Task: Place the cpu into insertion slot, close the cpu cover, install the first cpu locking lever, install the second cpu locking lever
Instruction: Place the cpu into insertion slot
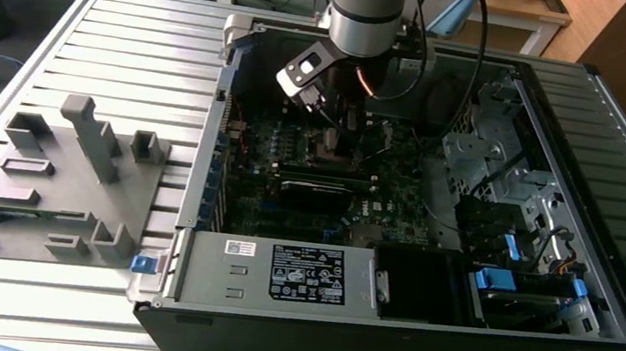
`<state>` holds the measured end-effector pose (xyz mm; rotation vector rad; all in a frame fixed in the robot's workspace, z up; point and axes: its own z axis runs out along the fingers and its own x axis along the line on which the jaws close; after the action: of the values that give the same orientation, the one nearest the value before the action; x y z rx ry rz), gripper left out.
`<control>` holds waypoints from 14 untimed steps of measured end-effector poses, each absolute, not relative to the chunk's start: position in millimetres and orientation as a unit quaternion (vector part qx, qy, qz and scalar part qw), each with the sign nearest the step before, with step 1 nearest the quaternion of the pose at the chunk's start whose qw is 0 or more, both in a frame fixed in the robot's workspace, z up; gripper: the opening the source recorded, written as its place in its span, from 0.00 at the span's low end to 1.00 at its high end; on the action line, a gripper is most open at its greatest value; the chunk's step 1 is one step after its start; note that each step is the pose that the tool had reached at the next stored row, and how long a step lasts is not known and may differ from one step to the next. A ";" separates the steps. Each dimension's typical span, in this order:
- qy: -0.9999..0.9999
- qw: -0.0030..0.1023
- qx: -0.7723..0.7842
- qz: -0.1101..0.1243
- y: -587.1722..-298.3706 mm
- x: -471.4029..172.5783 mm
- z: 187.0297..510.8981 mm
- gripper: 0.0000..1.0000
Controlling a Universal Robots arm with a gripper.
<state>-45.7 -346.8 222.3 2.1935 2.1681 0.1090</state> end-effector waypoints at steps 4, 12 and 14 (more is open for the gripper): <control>0.702 0.028 0.711 0.035 -346.8 -45.8 218.3 0.54; 0.702 0.028 0.711 0.036 -346.7 -45.7 217.7 0.54; 0.702 0.028 0.711 0.035 -346.8 -45.7 216.4 0.54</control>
<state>-45.7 -346.8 216.4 2.1936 2.1680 0.1094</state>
